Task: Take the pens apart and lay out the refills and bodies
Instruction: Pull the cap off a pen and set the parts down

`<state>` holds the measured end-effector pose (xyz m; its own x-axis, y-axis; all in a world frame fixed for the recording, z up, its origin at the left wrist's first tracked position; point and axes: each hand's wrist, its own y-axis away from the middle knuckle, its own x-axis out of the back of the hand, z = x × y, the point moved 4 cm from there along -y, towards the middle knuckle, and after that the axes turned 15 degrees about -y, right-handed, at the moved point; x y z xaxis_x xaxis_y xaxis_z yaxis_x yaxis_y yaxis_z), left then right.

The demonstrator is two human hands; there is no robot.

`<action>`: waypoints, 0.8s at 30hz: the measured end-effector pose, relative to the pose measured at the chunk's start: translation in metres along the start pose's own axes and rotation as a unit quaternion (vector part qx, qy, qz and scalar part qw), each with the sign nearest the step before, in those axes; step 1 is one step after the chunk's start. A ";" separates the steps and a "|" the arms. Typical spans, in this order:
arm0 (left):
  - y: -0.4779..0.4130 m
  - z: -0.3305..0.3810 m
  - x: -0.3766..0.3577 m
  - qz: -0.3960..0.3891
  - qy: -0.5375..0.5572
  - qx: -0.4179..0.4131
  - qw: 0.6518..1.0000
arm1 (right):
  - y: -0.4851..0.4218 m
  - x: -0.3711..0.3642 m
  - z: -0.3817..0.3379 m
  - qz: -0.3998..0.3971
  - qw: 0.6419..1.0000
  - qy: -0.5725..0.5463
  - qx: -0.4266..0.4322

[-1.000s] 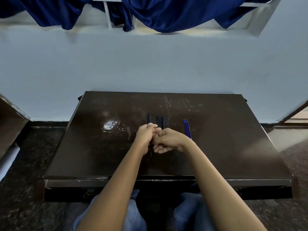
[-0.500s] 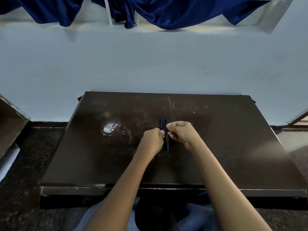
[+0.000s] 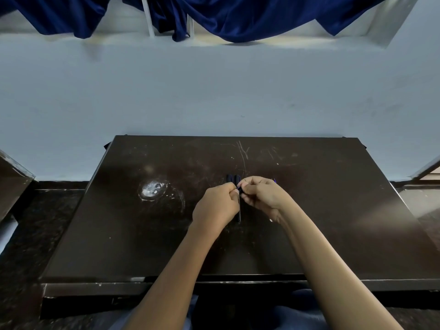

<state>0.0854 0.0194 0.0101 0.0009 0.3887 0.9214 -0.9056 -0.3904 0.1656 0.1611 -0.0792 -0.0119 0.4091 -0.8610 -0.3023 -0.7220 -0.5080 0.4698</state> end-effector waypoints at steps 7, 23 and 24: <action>0.003 0.004 0.000 -0.019 0.003 -0.011 1.000 | -0.002 0.008 -0.004 -0.001 0.999 -0.048 0.020; 0.002 -0.005 -0.004 0.002 0.111 0.088 0.990 | -0.009 0.039 0.025 0.137 0.885 0.444 -0.002; 0.001 -0.005 -0.005 -0.001 0.112 0.090 0.990 | -0.009 0.038 0.028 0.132 0.877 0.462 -0.011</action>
<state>0.0819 0.0214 0.0039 -0.1091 0.5568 0.8235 -0.8152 -0.5241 0.2463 0.1673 -0.1064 -0.0504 0.5131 -0.5975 0.6162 -0.8535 -0.2788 0.4403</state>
